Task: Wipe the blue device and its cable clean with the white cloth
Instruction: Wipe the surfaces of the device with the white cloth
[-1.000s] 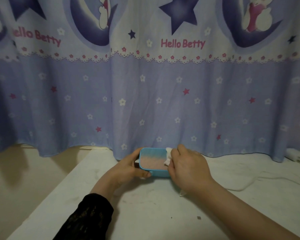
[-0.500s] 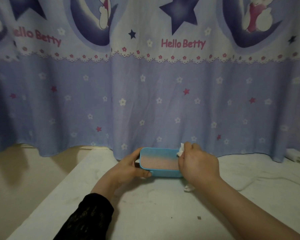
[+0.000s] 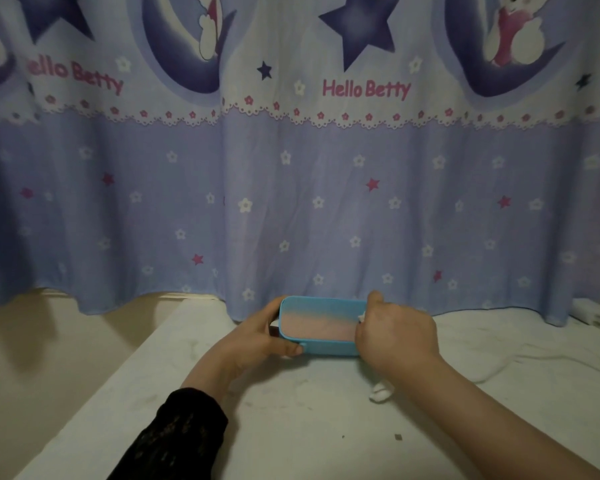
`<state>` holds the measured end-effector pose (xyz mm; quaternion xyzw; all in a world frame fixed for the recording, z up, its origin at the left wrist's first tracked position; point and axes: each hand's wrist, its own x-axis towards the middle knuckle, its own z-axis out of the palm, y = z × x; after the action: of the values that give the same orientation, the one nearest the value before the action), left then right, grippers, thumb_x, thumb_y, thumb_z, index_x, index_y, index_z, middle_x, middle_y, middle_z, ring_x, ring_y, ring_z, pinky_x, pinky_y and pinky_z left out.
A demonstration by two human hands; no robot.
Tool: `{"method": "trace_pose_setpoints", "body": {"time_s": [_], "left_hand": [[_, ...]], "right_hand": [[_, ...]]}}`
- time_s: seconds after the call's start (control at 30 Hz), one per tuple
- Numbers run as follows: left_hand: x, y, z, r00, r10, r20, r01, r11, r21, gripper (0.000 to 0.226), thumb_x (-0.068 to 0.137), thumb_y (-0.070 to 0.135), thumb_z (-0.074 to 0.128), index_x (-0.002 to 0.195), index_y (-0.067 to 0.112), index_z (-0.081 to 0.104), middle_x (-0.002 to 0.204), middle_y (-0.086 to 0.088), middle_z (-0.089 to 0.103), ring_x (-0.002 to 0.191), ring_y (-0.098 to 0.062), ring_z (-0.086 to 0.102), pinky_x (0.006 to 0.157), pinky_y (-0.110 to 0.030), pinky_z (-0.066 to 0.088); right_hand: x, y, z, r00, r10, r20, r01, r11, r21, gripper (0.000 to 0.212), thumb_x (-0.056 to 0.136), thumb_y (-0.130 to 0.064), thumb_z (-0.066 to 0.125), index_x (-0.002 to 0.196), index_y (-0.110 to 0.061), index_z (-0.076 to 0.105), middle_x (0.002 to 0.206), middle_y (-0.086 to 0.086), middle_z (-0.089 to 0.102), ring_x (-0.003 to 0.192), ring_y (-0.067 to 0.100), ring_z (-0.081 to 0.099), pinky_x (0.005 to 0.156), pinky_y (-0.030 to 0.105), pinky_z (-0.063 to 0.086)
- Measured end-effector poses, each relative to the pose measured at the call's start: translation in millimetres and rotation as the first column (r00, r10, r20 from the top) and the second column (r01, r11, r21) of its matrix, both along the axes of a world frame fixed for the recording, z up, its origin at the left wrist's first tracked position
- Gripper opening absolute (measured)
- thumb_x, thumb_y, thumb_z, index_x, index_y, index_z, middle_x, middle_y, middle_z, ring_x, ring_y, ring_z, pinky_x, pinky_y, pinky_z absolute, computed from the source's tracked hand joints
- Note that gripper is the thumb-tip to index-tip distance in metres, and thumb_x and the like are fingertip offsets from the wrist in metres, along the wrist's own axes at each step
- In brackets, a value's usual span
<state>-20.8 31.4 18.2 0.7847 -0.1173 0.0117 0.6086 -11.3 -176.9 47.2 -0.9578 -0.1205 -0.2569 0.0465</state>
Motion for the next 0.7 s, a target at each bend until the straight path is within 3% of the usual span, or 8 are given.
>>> {"method": "trace_pose_setpoints", "body": {"time_s": [0.13, 0.33, 0.5, 0.7], "left_hand": [[-1, -1, 1, 1.0, 0.011, -0.009, -0.011, 1.0, 0.003, 0.074, 0.061, -0.002, 0.072, 0.126, 0.025, 0.048, 0.123, -0.013, 0.061, 0.097, -0.011, 0.061, 0.08, -0.029, 0.057], [1, 0, 1, 1.0, 0.007, 0.001, -0.007, 1.0, 0.014, 0.073, 0.067, -0.008, 0.072, 0.128, 0.022, 0.047, 0.125, -0.013, 0.06, 0.091, -0.004, 0.063, 0.077, -0.026, 0.057], [1, 0, 0, 1.0, 0.012, -0.005, -0.012, 1.0, -0.011, 0.074, 0.059, 0.001, 0.071, 0.125, 0.024, 0.049, 0.118, -0.009, 0.063, 0.086, 0.0, 0.065, 0.074, -0.025, 0.058], [0, 0, 0, 1.0, 0.003, -0.01, -0.003, 1.0, 0.006, 0.074, 0.06, 0.002, 0.072, 0.127, 0.025, 0.049, 0.122, -0.01, 0.063, 0.094, -0.008, 0.063, 0.079, -0.028, 0.058]], "right_hand": [[-7, 6, -3, 0.991, 0.136, 0.011, -0.136, 0.99, -0.035, 0.024, 0.092, -0.029, 0.038, 0.11, -0.015, 0.043, 0.101, 0.005, 0.066, 0.091, 0.028, 0.063, 0.061, 0.029, 0.032], [-3, 1, 1, 1.0, 0.027, -0.002, -0.027, 0.999, 0.033, 0.019, 0.091, -0.023, 0.04, 0.106, -0.014, 0.044, 0.099, 0.004, 0.067, 0.09, 0.026, 0.064, 0.062, 0.029, 0.032], [-12, 15, -6, 0.978, 0.207, -0.009, -0.207, 0.978, -0.036, 0.027, 0.092, -0.03, 0.038, 0.114, -0.015, 0.042, 0.107, 0.005, 0.066, 0.097, 0.029, 0.063, 0.064, 0.03, 0.033], [3, -4, 2, 0.998, -0.037, -0.054, 0.039, 0.998, 0.038, 0.02, 0.088, -0.022, 0.042, 0.105, -0.013, 0.045, 0.104, 0.005, 0.067, 0.096, 0.027, 0.064, 0.064, 0.029, 0.034]]}}
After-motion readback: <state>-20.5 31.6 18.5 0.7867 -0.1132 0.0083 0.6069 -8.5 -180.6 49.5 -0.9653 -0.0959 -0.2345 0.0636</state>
